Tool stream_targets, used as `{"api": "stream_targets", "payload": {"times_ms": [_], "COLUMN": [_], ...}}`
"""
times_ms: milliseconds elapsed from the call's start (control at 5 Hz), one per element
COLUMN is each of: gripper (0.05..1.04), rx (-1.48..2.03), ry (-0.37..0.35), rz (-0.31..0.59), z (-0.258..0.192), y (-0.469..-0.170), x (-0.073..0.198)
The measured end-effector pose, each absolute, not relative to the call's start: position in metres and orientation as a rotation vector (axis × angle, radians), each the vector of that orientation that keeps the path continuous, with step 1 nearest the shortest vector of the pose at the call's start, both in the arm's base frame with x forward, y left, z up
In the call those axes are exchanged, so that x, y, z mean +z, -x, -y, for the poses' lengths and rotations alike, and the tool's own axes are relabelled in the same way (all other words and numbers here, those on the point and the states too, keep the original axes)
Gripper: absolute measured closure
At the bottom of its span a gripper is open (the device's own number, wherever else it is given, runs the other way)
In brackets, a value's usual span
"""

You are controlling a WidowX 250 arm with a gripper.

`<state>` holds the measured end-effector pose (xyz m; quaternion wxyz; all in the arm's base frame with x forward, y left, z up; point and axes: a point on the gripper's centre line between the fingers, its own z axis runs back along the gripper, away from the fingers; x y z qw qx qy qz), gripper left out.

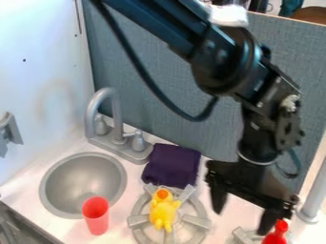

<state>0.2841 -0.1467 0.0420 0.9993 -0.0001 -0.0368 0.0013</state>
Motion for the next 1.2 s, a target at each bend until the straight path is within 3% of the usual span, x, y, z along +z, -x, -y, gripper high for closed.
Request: {"api": "stream_targets", "payload": {"times_ms": [200,400,600,800,1200], "gripper": [0.082,0.082,0.083,0.082,0.082], "rx": [0.038,0.083,0.122,0.148,0.08], "ry": [-0.128,-0.189,-0.195,-0.211,-0.196], "rz": [0.006,-0.053,-0.127,-0.136,-0.174], "z": [0.103,0.065,0.022,-0.01,-0.05], "y": [-0.265,-0.244,-0.224,-0.218,-0.24], "x": [0.041,0.041,0.039,0.036,0.011]}}
